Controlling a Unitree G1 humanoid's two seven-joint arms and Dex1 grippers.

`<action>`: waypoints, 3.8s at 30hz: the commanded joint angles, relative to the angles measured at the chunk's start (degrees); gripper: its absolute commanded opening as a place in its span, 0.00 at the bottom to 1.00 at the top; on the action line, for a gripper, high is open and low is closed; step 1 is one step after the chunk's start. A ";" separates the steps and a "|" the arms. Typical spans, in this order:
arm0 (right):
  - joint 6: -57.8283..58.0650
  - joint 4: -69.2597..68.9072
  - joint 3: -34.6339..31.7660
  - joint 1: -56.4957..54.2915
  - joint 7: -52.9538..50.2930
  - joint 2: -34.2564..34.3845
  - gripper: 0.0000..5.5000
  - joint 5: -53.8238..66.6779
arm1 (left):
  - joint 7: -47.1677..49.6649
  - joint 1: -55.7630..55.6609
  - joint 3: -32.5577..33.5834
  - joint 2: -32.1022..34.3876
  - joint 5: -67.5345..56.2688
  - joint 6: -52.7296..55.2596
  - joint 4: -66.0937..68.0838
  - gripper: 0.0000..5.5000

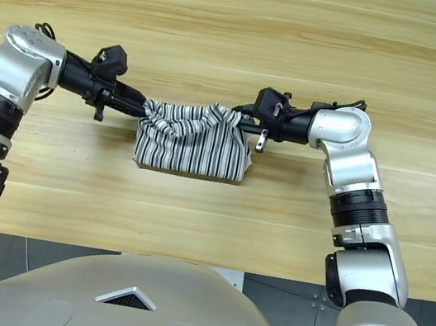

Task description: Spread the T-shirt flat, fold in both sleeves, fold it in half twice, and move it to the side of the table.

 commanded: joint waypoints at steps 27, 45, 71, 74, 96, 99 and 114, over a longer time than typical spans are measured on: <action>-3.34 -23.27 -1.08 10.26 -0.28 -0.75 0.15 0.18 | -4.10 8.34 2.32 -2.98 -0.69 4.96 -24.02 0.24; -3.47 -8.15 8.03 5.89 -0.77 -1.36 0.15 -15.93 | -1.76 6.54 -0.57 -7.83 -2.16 6.89 -25.63 0.24; -4.74 -7.82 8.85 5.84 -0.75 -1.09 0.15 -15.52 | 4.33 2.49 -6.41 -12.99 -0.08 8.73 -9.61 0.24; -4.52 -8.34 8.89 5.92 -0.66 -1.14 0.15 -15.44 | 5.02 -0.04 -5.20 -14.24 1.16 5.48 -1.33 0.24; -1.86 7.77 6.92 -3.40 -6.10 -1.94 0.15 -19.38 | 1.62 -17.33 22.53 -12.45 -7.96 -0.62 24.11 0.24; -5.44 29.19 3.53 -13.85 -9.08 -6.69 0.15 -19.86 | 9.23 -20.43 32.01 -10.04 -14.12 -1.64 22.98 0.24; -13.17 52.58 -6.46 -22.78 -60.24 -20.61 0.15 -24.78 | 78.36 -19.74 39.13 -15.47 -3.99 -33.27 36.58 0.24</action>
